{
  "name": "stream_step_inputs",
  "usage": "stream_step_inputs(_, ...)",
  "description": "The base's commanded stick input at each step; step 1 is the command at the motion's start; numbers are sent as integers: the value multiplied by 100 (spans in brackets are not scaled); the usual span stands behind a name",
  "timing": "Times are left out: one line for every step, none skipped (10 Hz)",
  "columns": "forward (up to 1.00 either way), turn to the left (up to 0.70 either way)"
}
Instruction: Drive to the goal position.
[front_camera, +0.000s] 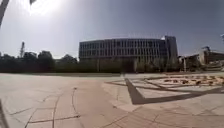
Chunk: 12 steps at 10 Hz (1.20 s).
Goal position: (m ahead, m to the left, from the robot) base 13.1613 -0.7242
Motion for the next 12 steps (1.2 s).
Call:
stream_step_inputs(70, 0)
stream_step_inputs(70, 0)
stream_step_inputs(70, 0)
stream_step_inputs(70, 0)
stream_step_inputs(70, 0)
stream_step_inputs(70, 0)
stream_step_inputs(70, 0)
stream_step_inputs(70, 0)
stream_step_inputs(70, 0)
stream_step_inputs(70, 0)
stream_step_inputs(70, 0)
stream_step_inputs(70, 0)
